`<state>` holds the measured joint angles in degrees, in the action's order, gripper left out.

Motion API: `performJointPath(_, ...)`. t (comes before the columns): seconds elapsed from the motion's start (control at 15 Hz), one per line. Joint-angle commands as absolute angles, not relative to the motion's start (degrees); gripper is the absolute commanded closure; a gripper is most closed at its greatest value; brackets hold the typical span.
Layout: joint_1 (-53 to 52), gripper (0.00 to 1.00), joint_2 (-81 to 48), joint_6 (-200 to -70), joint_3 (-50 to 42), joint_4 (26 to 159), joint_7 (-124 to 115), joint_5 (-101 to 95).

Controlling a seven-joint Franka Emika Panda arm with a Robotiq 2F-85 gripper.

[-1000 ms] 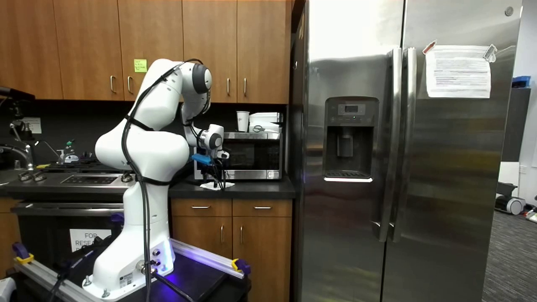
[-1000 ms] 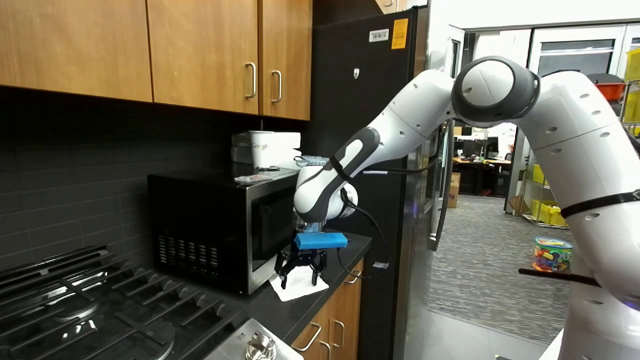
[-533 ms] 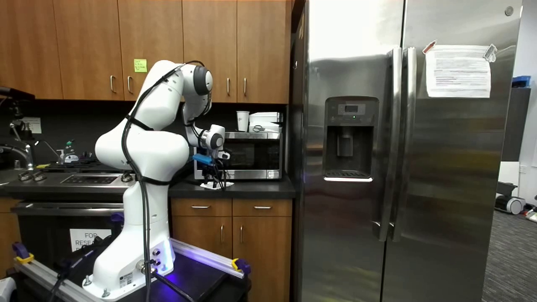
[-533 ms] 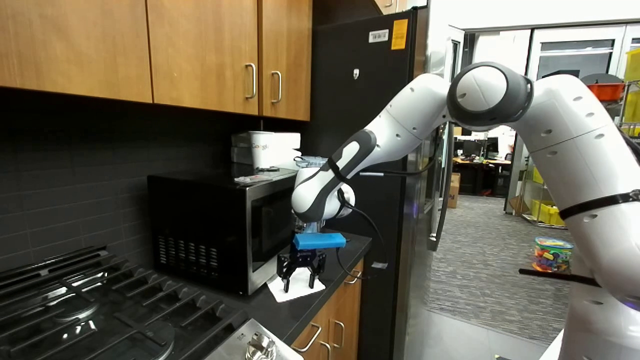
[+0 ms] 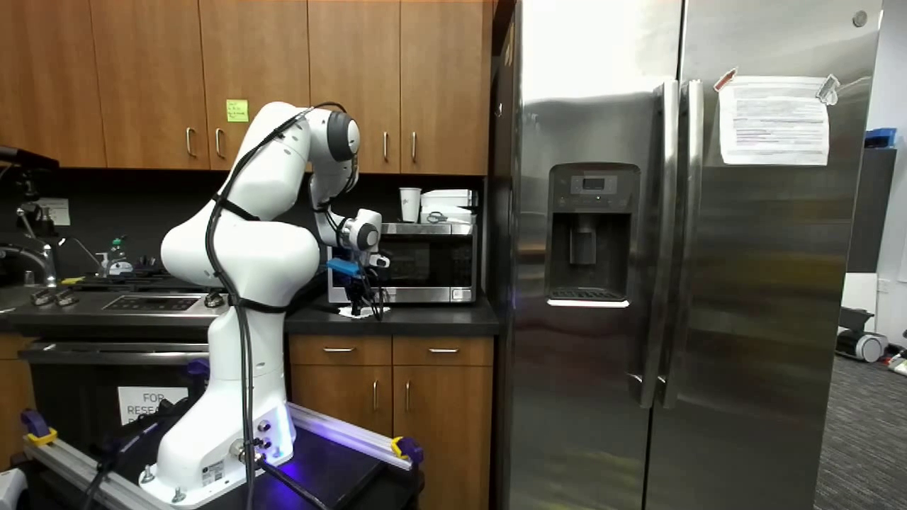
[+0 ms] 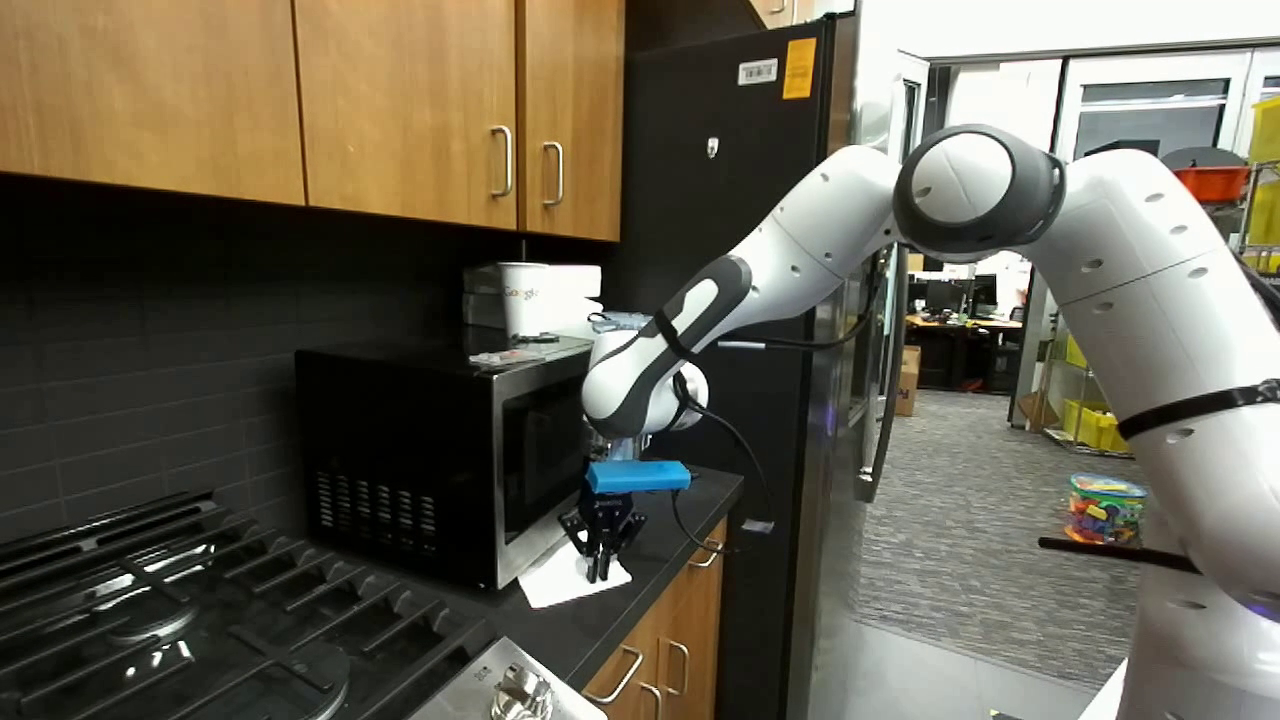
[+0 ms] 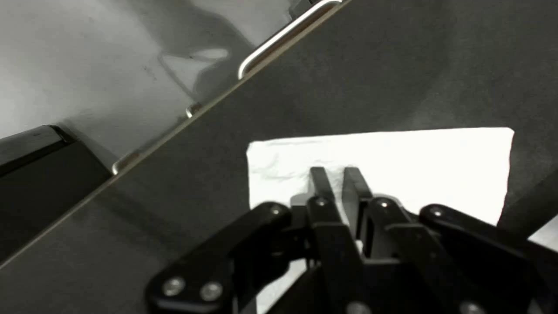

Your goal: Move the paper towel to the right

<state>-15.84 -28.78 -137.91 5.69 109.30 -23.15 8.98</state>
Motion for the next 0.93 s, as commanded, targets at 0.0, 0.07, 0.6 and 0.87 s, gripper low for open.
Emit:
performJointPath(0.0,-15.7,1.0,-29.4,-136.6,5.1,108.7,-24.5,8.5)
performJointPath(0.07,-15.7,1.0,-29.3,-136.4,5.0,108.7,-24.8,8.4)
performJointPath(0.6,-14.5,1.0,-28.7,-134.1,2.5,108.5,-26.1,7.8)
performJointPath(0.87,-12.9,1.0,-28.2,-133.4,0.8,108.3,-26.5,7.5)
